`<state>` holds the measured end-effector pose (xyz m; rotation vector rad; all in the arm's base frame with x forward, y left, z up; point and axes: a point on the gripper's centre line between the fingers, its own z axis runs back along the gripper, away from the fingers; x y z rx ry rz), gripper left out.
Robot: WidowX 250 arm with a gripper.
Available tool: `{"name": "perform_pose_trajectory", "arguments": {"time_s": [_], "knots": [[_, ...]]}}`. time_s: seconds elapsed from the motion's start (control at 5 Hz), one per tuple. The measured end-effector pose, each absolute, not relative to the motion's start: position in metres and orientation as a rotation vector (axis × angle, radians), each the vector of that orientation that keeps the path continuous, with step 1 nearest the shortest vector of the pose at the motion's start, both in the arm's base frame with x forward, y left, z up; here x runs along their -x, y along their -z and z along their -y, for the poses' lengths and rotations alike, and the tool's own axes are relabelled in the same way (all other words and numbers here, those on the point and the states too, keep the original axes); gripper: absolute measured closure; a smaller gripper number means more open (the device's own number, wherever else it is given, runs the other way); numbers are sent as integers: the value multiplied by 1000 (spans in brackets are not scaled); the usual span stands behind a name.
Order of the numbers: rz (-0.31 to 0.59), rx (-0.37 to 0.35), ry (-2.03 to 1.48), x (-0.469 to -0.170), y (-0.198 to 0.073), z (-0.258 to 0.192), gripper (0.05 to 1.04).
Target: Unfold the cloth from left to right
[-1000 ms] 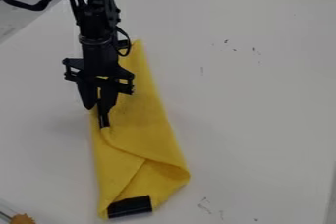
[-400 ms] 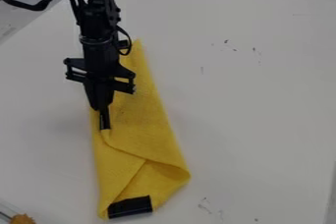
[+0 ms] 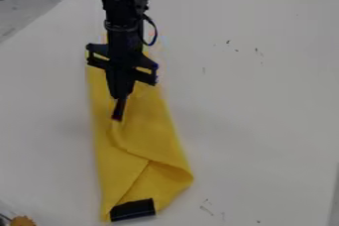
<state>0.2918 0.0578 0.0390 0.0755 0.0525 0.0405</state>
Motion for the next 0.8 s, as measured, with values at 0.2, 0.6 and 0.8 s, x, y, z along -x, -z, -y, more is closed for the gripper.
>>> {"name": "perform_pose_trajectory", "arguments": {"time_s": [0.2, 0.6, 0.8], "knots": [[-36, -88, 43, -313, -50, -40, 1030], [-56, -93, 222, -359, -44, 1, 1030], [-54, -82, 263, -375, -41, 15, 1030]]}}
